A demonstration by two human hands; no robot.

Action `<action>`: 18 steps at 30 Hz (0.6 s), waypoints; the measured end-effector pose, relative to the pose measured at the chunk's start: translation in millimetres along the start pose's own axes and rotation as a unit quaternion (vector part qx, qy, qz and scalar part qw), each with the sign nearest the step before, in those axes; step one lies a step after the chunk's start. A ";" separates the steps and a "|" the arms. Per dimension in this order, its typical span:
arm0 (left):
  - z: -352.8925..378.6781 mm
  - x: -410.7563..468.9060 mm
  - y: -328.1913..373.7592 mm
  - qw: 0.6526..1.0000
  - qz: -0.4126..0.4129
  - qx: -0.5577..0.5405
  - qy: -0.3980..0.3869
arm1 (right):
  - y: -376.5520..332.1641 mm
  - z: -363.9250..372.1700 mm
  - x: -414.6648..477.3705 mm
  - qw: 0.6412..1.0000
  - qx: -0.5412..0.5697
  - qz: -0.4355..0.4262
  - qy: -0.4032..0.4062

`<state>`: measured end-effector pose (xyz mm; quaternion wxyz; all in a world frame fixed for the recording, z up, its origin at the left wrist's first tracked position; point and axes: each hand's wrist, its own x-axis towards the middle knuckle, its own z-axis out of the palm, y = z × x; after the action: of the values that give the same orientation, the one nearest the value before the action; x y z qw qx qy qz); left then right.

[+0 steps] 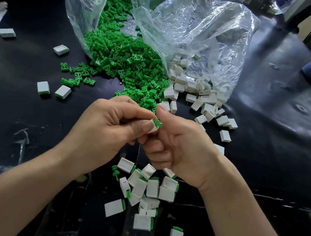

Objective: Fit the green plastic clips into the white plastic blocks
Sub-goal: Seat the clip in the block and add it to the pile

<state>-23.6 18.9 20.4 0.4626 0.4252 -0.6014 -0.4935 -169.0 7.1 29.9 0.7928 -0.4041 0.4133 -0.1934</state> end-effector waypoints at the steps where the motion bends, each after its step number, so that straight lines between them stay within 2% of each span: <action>1: -0.2 0.0 0.4 1.000 -0.001 -0.004 0.001 | 0.2 0.1 0.2 1.000 0.006 -0.002 -0.003; 7: -1.3 0.0 1.2 0.999 0.004 -0.028 0.015 | 2.1 3.2 3.6 0.996 0.083 -0.007 -0.021; 18: -4.1 0.0 -0.9 1.000 0.002 -0.020 0.000 | 7.9 3.7 5.2 0.997 0.080 -0.008 0.009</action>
<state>-19.5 18.0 19.9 0.4719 0.4153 -0.5921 -0.5042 -163.2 10.3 22.3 0.8170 -0.3413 0.4004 -0.2362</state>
